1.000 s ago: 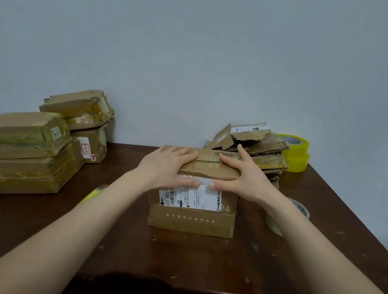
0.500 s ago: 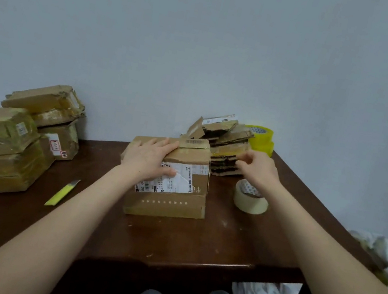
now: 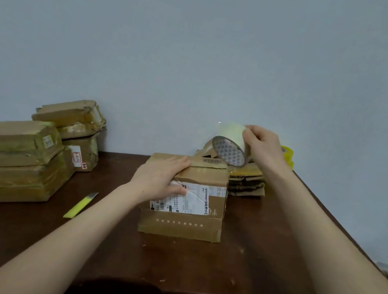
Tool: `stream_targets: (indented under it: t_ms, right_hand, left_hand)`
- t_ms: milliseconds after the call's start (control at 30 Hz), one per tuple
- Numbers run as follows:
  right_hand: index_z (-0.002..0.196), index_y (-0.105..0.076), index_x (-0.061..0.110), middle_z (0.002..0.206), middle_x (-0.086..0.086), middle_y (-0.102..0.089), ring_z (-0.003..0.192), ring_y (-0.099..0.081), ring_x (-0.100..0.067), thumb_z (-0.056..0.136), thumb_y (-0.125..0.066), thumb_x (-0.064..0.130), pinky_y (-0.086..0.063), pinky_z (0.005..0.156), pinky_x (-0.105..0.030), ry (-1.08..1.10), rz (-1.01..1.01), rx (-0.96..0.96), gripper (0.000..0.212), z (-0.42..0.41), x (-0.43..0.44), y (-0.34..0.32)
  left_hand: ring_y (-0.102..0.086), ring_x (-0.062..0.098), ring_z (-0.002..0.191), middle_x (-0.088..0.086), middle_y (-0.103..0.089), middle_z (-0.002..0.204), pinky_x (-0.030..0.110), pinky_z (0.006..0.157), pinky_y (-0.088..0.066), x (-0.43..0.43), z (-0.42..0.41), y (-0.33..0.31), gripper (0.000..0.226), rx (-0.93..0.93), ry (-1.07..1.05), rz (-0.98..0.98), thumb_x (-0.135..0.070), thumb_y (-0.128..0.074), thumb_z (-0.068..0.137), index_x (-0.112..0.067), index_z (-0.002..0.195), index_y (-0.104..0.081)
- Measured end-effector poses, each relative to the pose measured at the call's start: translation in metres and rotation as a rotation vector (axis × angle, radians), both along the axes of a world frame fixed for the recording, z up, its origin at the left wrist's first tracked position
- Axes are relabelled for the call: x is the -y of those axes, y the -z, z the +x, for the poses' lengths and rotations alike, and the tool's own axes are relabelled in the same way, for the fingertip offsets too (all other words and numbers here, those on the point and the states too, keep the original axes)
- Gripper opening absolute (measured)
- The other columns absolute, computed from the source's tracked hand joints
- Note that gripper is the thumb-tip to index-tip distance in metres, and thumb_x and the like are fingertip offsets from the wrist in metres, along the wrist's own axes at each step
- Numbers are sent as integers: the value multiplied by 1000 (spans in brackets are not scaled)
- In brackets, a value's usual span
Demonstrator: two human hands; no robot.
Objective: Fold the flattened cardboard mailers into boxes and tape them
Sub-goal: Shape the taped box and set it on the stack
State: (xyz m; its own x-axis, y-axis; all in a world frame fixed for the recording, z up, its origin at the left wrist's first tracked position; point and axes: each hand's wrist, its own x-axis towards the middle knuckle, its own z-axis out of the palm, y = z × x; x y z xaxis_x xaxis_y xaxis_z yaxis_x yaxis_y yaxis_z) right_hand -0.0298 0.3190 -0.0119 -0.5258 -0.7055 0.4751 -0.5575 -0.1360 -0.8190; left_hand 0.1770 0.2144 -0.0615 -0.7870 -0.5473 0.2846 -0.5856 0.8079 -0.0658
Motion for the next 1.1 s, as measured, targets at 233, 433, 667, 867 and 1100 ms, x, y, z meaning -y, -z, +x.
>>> stream_targets:
  t_ms: [233, 433, 667, 867, 1100]
  right_hand:
    - [78, -48, 9, 74, -8, -43, 70, -39, -17, 100, -42, 23, -26, 60, -31, -303, 257, -161, 27, 37, 51, -21]
    - [77, -51, 6, 77, -11, -46, 71, -44, -20, 100, -43, 29, -32, 65, -31, -328, 306, -239, 33, 40, 67, -27]
    - [83, -56, 12, 72, -3, -52, 68, -51, -19, 97, -50, 35, -36, 59, -28, -396, 276, -279, 27, 41, 66, -25]
    - [115, -58, 24, 99, -2, -65, 85, -65, -14, 77, -79, 29, -53, 75, -31, -510, 206, -125, 44, 32, 66, -3]
    - [124, -64, 27, 118, 9, -64, 105, -56, -6, 80, -70, 47, -44, 89, -23, -442, 194, -361, 49, 47, 79, -15]
  left_hand:
    - [-41, 18, 134, -1, -51, 136, 33, 111, -34, 8, 17, -31, 28, -919, -52, 1081, -25, -56, 93, -17, 120, -53]
    - [-65, 14, 76, 2, -69, 93, 33, 76, -56, 19, -4, -44, 37, -1038, -176, 1132, -47, -65, 85, -11, 91, -65]
    - [-57, 5, 45, 5, -59, 70, 20, 45, -52, 24, -15, -38, 20, -1203, -214, 1022, -18, -61, 93, -8, 76, -58]
    - [-57, 11, 45, 9, -58, 67, 25, 42, -51, 35, 11, -27, 22, -1255, -285, 971, -15, -55, 96, -8, 76, -49]
    - [-43, 1, 33, 3, -50, 59, 15, 33, -36, 45, 37, -21, 26, -1249, -381, 831, -11, -53, 96, -8, 70, -52]
